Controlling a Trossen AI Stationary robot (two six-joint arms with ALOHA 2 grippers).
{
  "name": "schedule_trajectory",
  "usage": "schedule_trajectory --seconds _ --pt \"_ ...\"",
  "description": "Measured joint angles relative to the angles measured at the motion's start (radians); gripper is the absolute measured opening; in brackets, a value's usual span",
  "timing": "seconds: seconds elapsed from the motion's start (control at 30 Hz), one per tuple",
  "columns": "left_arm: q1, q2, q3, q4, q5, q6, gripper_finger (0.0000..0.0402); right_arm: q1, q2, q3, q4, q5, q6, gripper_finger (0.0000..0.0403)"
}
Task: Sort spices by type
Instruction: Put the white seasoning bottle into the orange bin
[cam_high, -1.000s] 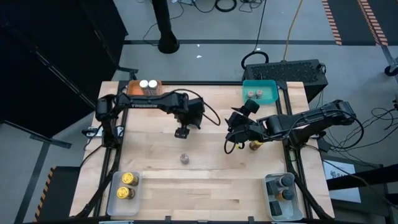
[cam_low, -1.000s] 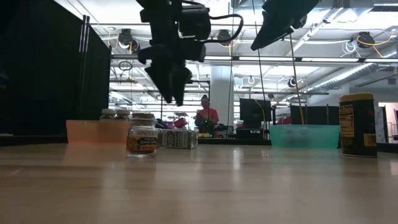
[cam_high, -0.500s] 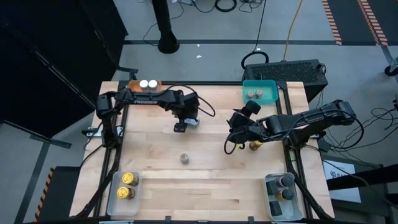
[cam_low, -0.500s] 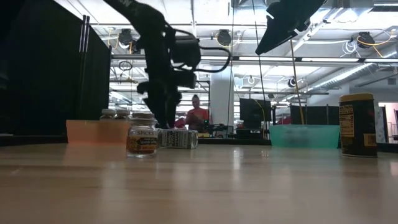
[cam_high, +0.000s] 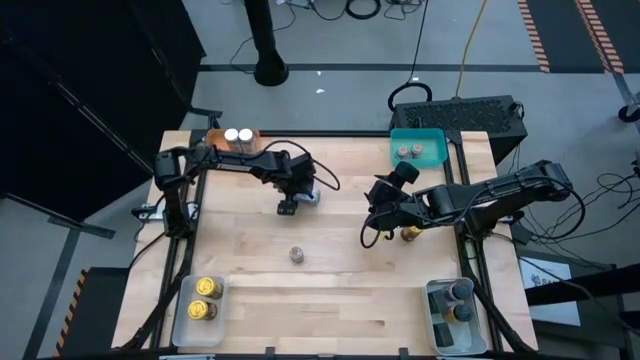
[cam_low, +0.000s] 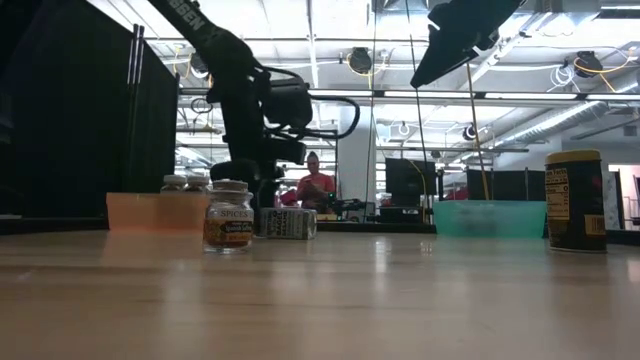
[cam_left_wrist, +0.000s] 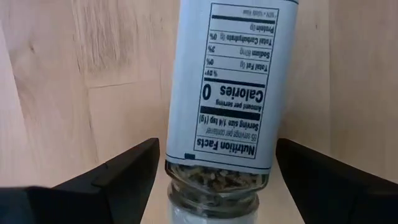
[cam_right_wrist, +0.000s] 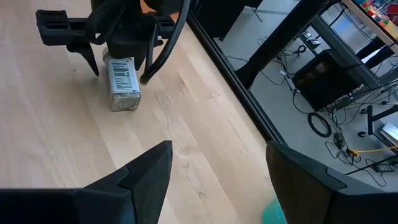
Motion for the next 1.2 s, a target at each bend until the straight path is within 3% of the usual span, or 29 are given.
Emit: schedule_trajectory --seconds 0.1,0.33,0.53,0.73,1.0,1.2 --pt "-0.008 0.0 -0.004 0.012 0.0 0.0 0.0305 0.0 0.0 0.0 0.007 0.0 0.0 0.0242" --pt "-0.021 0.0 -0.004 0.022 -0.004 -0.008 0.0203 0.0 0.0 0.0 0.008 0.0 0.0 0.0242" --pt "-0.071 -0.032 0.044 -0.088 -0.151 -0.036 0.0203 0.009 0.0 0.0 0.029 0.0 -0.015 0.0242" --pt "-0.175 -0.141 0.169 -0.237 -0.16 -0.166 0.0203 0.054 0.014 -0.001 0.135 -0.067 -0.112 0.0242" --pt "-0.359 -0.293 0.181 -0.104 -0.166 -0.215 0.0203 0.123 0.019 -0.002 0.405 -0.232 -0.244 0.0242" --pt "-0.451 -0.313 0.181 -0.007 -0.252 -0.219 0.0203 0.131 0.058 -0.001 0.465 -0.26 -0.274 0.0242"
